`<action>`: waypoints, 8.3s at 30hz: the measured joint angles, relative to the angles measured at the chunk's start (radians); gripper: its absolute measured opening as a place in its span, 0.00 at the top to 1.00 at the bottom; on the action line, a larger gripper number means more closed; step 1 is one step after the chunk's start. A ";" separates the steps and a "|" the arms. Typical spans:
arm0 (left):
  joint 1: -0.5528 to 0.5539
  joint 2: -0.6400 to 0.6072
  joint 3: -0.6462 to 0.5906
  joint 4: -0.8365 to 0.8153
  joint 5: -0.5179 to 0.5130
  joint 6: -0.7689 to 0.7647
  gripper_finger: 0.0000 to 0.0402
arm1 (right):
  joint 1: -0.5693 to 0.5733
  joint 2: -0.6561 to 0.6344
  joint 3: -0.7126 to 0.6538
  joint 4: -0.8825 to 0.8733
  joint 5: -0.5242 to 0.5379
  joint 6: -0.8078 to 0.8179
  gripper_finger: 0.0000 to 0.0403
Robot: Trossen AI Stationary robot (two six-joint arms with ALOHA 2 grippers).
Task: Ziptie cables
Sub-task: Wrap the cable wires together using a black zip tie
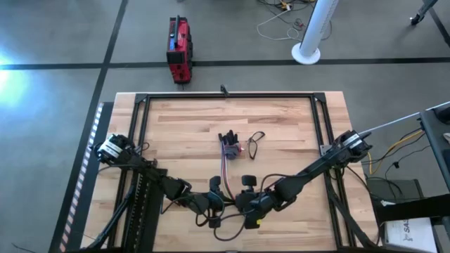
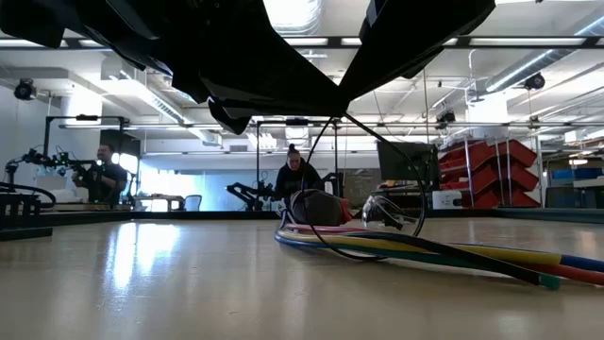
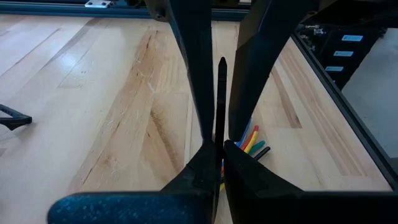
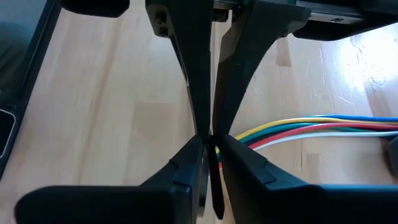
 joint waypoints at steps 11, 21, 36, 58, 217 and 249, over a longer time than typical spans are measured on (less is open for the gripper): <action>0.000 0.000 0.000 -0.006 0.003 0.000 1.00 | 0.000 0.019 -0.001 0.001 -0.007 -0.005 0.88; 0.000 0.000 0.000 -0.004 0.002 -0.003 1.00 | 0.002 0.019 0.004 -0.008 -0.001 -0.055 0.97; 0.000 0.038 0.000 0.029 0.000 -0.018 1.00 | 0.008 -0.013 0.057 -0.105 -0.002 -0.058 1.00; 0.000 0.095 0.000 0.069 0.002 -0.060 1.00 | 0.107 -0.169 0.147 -0.442 0.253 -0.001 1.00; -0.142 -0.110 -0.009 -0.658 0.196 -0.218 1.00 | -0.185 0.363 0.098 0.519 -0.410 -0.325 0.86; -0.145 -0.193 -0.009 -0.673 0.160 -0.214 1.00 | -0.196 0.455 0.103 0.582 -0.341 -0.296 1.00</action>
